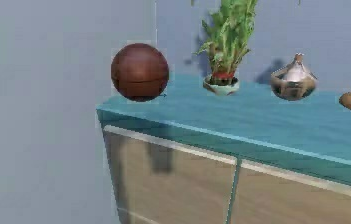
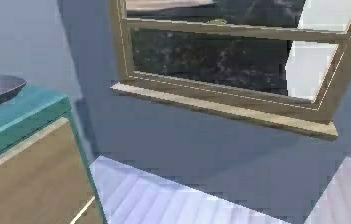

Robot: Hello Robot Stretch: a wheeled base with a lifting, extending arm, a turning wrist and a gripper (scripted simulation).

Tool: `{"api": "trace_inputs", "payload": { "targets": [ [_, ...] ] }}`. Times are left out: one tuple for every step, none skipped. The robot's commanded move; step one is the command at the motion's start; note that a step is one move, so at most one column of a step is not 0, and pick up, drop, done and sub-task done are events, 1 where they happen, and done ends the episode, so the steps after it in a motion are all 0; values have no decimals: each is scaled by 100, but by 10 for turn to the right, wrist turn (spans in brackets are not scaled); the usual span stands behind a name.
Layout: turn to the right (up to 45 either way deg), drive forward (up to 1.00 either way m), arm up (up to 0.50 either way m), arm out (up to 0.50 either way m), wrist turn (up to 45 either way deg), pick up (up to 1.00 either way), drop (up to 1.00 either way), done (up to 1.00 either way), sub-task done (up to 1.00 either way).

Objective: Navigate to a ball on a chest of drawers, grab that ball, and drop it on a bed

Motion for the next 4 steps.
{"api": "trace_inputs", "payload": {
  "targets": [
    [-450,0,0,0,0,0,0,0,0],
    [-450,0,0,0,0,0,0,0,0],
    [0,0,50,0,0,0,0,0,0],
    [0,0,38,0,0,0,0,0,0]
  ]
}}
